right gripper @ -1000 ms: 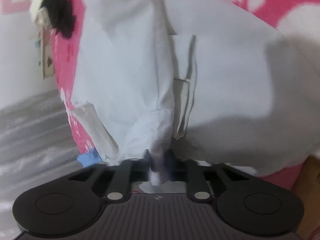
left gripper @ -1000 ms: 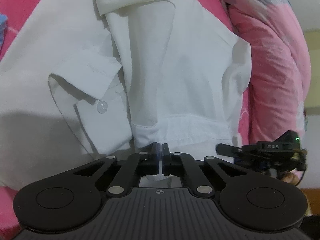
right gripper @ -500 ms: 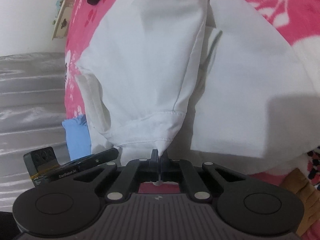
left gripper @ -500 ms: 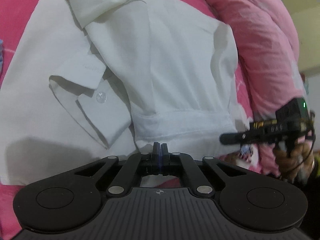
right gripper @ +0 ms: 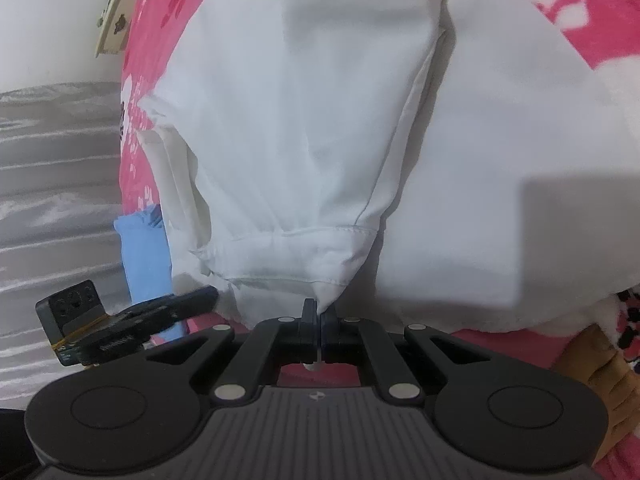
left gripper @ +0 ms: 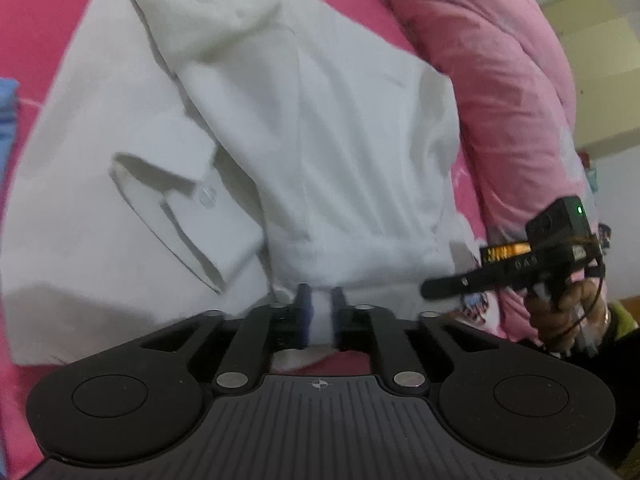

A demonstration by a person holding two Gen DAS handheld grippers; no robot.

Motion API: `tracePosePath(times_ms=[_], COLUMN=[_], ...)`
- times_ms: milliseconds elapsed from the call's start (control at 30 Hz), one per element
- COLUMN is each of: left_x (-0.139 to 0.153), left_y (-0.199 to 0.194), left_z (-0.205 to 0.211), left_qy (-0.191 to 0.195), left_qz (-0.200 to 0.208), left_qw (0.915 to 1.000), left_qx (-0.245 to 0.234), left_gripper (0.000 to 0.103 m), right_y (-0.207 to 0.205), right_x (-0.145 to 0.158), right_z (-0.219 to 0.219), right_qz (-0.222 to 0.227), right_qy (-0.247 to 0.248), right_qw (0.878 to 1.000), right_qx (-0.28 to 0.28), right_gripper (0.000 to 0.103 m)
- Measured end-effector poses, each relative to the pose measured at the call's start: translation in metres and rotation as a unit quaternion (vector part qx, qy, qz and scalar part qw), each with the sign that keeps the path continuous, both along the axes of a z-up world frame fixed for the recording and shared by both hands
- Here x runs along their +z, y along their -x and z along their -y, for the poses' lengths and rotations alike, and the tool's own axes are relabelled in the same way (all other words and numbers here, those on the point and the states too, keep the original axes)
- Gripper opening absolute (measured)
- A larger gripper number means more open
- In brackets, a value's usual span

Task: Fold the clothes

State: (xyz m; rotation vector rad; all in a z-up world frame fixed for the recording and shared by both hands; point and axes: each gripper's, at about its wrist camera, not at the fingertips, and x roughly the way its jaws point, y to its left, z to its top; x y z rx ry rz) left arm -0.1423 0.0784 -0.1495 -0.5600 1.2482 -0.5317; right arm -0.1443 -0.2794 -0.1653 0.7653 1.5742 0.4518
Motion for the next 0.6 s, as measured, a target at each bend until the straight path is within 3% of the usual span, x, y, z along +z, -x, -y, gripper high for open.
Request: tracePosePath(times_ms=[133,200,433,533,600], left_x=[-0.002,-0.006,-0.019,-0.019,-0.017], left_y=[0.0,0.0,-0.001,0.002,0.003], left_z=[0.003,0.009,0.007,0.012,0.011], left_qy=[-0.019,-0.032,-0.022,-0.03,-0.033], left_qz=[0.019,0.024,0.011,0.023,0.023], left_qw=[0.9996,0.999,0.9997,0.9993,0.9992], left_qx=[-0.013,-0.019,-0.005,-0.001,0.006], left_gripper=[0.023,0.032,0.033,0.027,0.01], right_y=[0.001,0.001,0.0,0.0,0.0], right_x=[0.0,0.001,-0.001,-0.001,0.001], right_z=[0.003,0.002,0.0,-0.002,-0.004], right_qz=[0.002,0.005,0.005,0.01,0.018], right_qy=[-0.002,-0.002,-0.003,-0.001,0.003], right_qw=[1.0,1.0,1.0,1.0,1.0], right_qx=[-0.007,-0.008,-0.012,-0.01,-0.005], right_gripper=[0.002,0.002,0.002,0.002,0.002])
